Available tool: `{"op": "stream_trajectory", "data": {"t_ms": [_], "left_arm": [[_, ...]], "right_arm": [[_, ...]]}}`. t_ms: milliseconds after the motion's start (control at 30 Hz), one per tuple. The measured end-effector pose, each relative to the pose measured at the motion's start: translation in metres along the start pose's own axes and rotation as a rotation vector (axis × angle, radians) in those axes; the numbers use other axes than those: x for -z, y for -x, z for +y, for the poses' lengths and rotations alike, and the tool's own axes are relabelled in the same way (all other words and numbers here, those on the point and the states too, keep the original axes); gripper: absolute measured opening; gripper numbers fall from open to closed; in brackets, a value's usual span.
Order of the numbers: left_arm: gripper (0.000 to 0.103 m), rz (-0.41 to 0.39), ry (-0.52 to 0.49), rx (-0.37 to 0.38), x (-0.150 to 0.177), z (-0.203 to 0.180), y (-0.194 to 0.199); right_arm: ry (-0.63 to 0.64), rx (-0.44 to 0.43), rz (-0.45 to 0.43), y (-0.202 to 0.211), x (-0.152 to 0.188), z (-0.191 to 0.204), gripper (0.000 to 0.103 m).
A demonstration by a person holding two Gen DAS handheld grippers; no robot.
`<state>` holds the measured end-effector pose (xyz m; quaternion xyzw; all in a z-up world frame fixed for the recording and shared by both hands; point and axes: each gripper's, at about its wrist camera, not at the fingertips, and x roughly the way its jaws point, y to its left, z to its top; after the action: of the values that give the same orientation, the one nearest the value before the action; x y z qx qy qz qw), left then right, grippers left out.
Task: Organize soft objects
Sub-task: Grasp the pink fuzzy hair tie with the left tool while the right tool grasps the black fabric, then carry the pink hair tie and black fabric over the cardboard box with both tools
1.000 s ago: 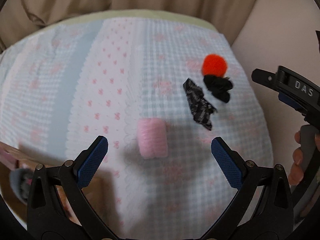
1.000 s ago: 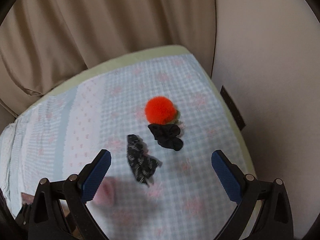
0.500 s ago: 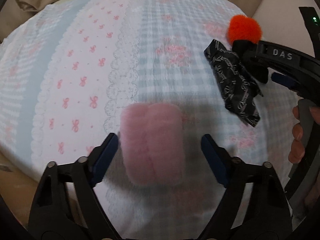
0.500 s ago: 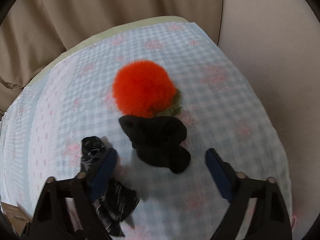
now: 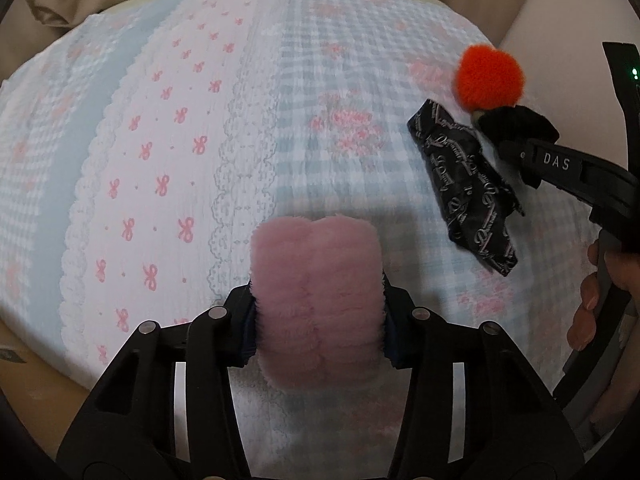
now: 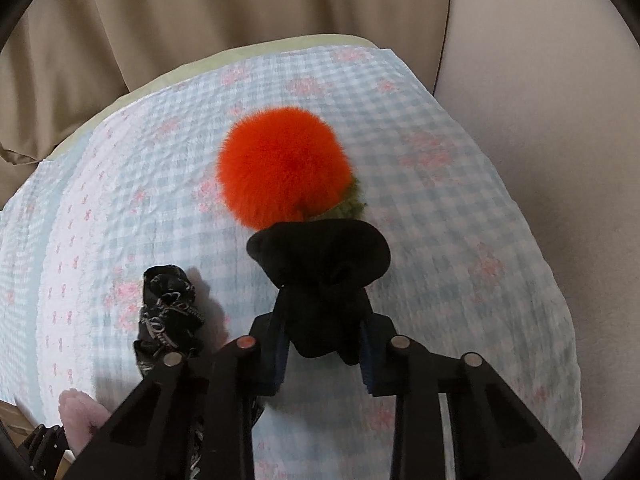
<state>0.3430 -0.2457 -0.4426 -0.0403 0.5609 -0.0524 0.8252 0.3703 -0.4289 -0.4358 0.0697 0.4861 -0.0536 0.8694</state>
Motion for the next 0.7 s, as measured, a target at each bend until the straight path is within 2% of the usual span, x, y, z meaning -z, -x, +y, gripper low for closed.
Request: {"op": "stream_trajectory", "data": {"t_ms": [267, 300, 433, 700], "left_arm": [[0.043, -0.036, -0.001, 0.013, -0.007, -0.004, 0.024], [0.043, -0.043, -0.001, 0.016, -0.008, -0.004, 0.029], [0.043, -0.071, 0.002, 0.027, -0.011, -0.005, 0.053], [0.043, -0.166, 0.001, 0.056, -0.017, -0.008, 0.145]], "right_arm": [[-0.004, -0.020, -0.041, 0.031, -0.002, 0.006, 0.024], [0.002, -0.021, -0.084, 0.037, -0.002, 0.007, 0.024], [0.007, -0.032, -0.119, 0.072, -0.003, 0.010, 0.024], [0.036, -0.075, -0.178, 0.168, -0.001, 0.025, 0.024]]}}
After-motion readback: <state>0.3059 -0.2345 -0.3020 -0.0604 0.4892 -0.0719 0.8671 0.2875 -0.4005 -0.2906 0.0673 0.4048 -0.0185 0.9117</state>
